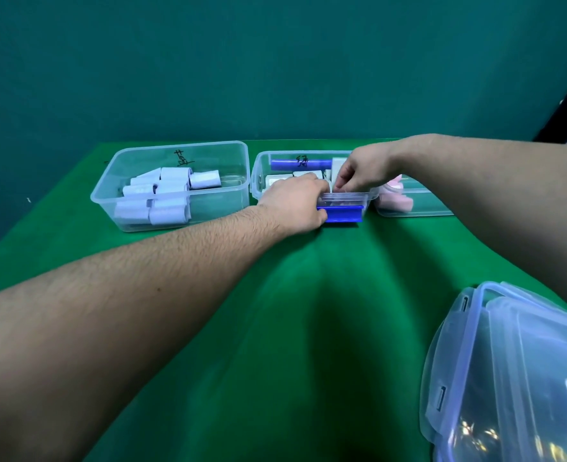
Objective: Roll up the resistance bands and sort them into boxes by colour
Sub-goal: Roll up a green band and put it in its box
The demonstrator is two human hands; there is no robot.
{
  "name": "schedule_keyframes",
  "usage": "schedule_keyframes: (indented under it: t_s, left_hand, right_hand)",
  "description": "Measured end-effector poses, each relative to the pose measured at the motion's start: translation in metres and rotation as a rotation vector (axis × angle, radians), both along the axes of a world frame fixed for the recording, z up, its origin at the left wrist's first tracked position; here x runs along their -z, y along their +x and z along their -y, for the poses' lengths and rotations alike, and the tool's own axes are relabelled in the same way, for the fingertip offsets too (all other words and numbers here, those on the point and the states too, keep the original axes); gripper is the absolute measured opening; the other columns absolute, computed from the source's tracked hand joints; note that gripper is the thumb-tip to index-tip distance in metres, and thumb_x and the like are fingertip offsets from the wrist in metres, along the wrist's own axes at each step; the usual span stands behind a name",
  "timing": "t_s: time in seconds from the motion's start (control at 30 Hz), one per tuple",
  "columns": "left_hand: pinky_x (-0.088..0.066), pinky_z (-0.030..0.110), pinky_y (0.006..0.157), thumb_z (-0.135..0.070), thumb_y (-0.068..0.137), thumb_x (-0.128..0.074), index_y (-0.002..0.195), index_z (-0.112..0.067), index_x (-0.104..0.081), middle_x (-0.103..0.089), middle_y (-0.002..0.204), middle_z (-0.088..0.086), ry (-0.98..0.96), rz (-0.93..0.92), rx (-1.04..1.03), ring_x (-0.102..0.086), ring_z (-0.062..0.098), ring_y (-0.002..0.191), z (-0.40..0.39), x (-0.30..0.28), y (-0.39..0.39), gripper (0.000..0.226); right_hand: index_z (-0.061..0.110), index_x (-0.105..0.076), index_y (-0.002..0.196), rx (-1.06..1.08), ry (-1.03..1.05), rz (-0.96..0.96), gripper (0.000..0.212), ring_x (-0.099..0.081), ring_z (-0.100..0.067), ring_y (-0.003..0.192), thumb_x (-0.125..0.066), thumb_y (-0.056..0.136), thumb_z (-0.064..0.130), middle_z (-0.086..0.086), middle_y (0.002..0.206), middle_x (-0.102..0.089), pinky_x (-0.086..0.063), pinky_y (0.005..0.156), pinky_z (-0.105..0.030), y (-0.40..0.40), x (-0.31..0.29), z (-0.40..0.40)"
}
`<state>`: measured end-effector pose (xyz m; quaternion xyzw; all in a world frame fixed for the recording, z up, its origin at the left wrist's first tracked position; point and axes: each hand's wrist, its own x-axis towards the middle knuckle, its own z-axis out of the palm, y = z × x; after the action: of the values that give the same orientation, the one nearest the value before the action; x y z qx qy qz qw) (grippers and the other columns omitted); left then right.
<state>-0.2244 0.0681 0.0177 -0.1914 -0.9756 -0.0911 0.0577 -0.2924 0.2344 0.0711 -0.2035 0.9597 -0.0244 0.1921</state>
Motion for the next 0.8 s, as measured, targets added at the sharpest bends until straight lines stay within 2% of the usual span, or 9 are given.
schedule_keyframes:
  t_s: [0.1,0.23,0.33,0.47,0.6,0.7,0.8]
  left_hand:
    - [-0.047,0.037,0.087,-0.032,0.087,-0.059,0.117,-0.022,-0.058,-0.057,0.117,0.001,0.008,-0.015,0.004,-0.056,0.023,0.108,-0.001,-0.004,0.002,0.032]
    - [-0.048,0.038,0.093,-0.033,0.087,-0.061,0.123,-0.026,-0.058,-0.059,0.124,0.0,0.003,-0.032,-0.007,-0.056,0.022,0.114,-0.001,-0.016,0.008,0.037]
    - [-0.047,0.039,0.094,-0.033,0.088,-0.059,0.124,-0.026,-0.058,-0.058,0.128,0.0,0.0,-0.038,-0.012,-0.055,0.023,0.117,-0.003,-0.028,0.021,0.036]
    - [-0.047,0.039,0.094,-0.032,0.088,-0.057,0.121,-0.026,-0.061,-0.059,0.126,-0.001,0.062,-0.039,-0.036,-0.054,0.022,0.117,-0.007,-0.036,0.049,0.033]
    - [-0.047,0.038,0.094,-0.032,0.089,-0.057,0.118,-0.025,-0.063,-0.059,0.122,0.0,0.062,0.022,-0.027,-0.055,0.023,0.113,-0.017,-0.033,0.094,0.031]
    - [-0.047,0.034,0.094,-0.033,0.089,-0.059,0.117,-0.025,-0.063,-0.061,0.123,0.0,0.073,0.1,-0.021,-0.058,0.022,0.111,-0.027,-0.028,0.13,0.03]
    - [-0.047,0.027,0.086,-0.031,0.087,-0.06,0.111,-0.024,-0.064,-0.068,0.108,-0.001,0.145,0.2,-0.04,-0.062,0.022,0.101,-0.042,-0.02,0.167,0.024]
  right_hand:
    - [0.033,-0.074,0.101,0.008,-0.078,-0.004,0.012,-0.06,-0.009,0.094,-0.067,0.09,0.032,0.015,0.098,-0.07,-0.043,0.084,-0.024,0.004,-0.005,-0.005]
    - [0.029,-0.075,0.094,0.046,-0.202,-0.086,0.008,-0.059,-0.009,0.082,-0.07,0.09,0.033,0.007,0.09,-0.073,-0.045,0.076,-0.024,0.016,-0.015,-0.015]
    - [0.033,-0.071,0.086,0.086,-0.315,-0.118,0.008,-0.057,-0.011,0.078,-0.066,0.092,0.033,0.002,0.09,-0.075,-0.048,0.08,-0.029,0.034,-0.023,-0.024]
    - [0.034,-0.07,0.089,0.085,-0.383,-0.119,0.02,-0.054,-0.01,0.073,-0.054,0.095,0.022,0.006,0.08,-0.071,-0.042,0.071,-0.025,0.071,-0.029,-0.031]
    - [0.028,-0.072,0.091,0.103,-0.413,-0.114,0.021,-0.052,-0.005,0.061,-0.052,0.096,0.022,0.01,0.069,-0.066,-0.044,0.066,-0.022,0.12,-0.026,-0.043]
    - [0.023,-0.072,0.09,0.113,-0.423,-0.095,0.02,-0.048,-0.003,0.061,-0.053,0.095,0.021,0.006,0.072,-0.066,-0.04,0.055,-0.014,0.158,-0.024,-0.054]
    - [0.019,-0.072,0.084,0.159,-0.425,-0.064,0.018,-0.052,-0.014,0.068,-0.055,0.09,0.022,0.002,0.074,-0.068,-0.04,0.06,-0.024,0.194,-0.02,-0.068]
